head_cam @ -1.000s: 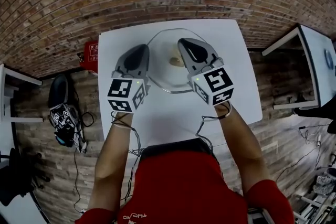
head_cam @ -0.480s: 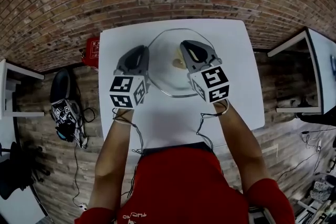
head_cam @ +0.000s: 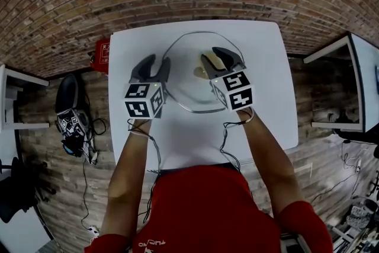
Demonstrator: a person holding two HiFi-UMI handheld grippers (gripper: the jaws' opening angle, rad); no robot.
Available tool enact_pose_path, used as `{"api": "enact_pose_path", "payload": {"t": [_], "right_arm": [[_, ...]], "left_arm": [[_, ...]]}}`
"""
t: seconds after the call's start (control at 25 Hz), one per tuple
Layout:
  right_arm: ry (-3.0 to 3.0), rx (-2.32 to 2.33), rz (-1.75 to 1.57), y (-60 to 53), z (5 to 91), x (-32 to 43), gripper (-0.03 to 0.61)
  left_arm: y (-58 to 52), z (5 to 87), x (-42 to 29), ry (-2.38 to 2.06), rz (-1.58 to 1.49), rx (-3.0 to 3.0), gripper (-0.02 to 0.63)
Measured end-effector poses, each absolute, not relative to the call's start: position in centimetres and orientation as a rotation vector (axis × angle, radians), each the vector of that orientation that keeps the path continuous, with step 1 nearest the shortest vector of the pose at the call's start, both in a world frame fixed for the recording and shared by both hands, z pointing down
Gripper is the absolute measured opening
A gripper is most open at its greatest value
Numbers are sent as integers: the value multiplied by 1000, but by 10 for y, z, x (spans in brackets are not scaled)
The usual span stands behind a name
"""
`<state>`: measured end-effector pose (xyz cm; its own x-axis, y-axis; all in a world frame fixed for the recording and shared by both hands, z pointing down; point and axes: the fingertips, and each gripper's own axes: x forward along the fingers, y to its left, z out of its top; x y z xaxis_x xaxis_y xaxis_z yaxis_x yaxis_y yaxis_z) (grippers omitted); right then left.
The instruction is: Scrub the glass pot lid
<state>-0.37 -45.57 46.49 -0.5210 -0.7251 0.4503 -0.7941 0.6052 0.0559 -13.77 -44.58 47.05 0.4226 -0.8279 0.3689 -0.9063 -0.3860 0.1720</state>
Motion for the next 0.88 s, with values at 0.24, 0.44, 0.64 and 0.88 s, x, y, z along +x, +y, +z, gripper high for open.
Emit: {"api": "enact_pose_path", "payload": {"t": [0.24,0.44,0.64,0.88], "right_arm": [[-2274,1192,295,-465,504,8,161],[-2184,1153,374,-469,532,13,166],[-2157,1116,406,-467,548,14,164],[-2127,1106,401,-467,556,13,161]], "left_arm": [[-453,507,-142,-1453,393,2245,199],[-455,536,-145,-1392,425,2163,212],[-454,552,-141,-1348,447,2127,212],[-454,558,-142,-1328,448,2096,210]]}}
